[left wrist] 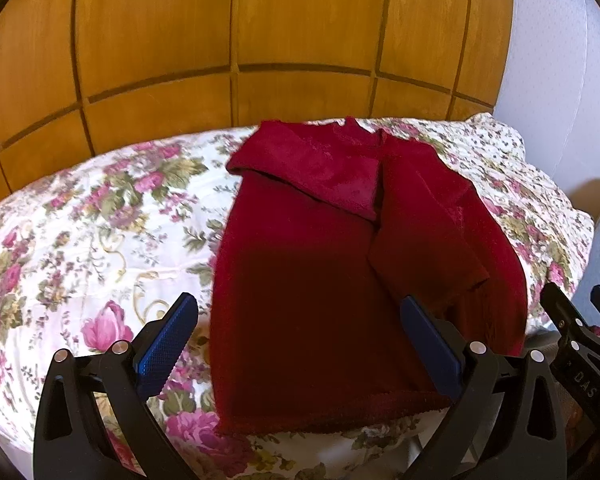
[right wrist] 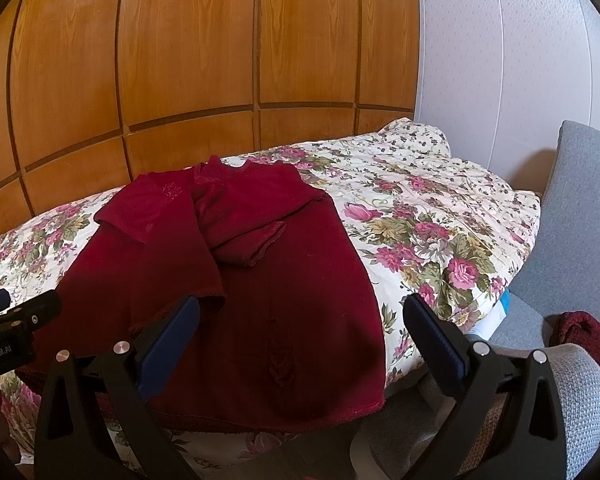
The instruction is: Fold small clothes
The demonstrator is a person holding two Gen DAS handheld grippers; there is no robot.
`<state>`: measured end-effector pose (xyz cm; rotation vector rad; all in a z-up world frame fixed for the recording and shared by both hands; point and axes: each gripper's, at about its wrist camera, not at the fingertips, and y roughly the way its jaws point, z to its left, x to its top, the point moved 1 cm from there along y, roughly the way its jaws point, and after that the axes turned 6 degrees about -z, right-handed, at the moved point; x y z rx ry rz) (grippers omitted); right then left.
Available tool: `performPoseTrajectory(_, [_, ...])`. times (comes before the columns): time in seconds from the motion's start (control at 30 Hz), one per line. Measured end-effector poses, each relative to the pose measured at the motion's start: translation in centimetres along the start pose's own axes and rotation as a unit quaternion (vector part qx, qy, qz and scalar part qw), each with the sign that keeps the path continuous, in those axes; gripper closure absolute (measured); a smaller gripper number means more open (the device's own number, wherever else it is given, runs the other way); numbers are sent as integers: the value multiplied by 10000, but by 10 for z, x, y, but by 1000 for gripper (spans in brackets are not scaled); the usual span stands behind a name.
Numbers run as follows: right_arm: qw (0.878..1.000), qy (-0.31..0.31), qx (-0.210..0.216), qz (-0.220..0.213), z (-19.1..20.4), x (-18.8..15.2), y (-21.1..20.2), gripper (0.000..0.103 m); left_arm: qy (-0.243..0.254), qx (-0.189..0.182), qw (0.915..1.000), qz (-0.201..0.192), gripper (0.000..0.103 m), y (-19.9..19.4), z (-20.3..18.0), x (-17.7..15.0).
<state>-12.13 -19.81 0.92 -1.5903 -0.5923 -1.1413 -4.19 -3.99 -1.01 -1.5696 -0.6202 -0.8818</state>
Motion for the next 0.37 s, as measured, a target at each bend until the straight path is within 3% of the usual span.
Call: performPoseTrajectory(0.37, [10000,-5,0,-1,0,0,0,2,92,-84,9999,84,3,3,-1,1])
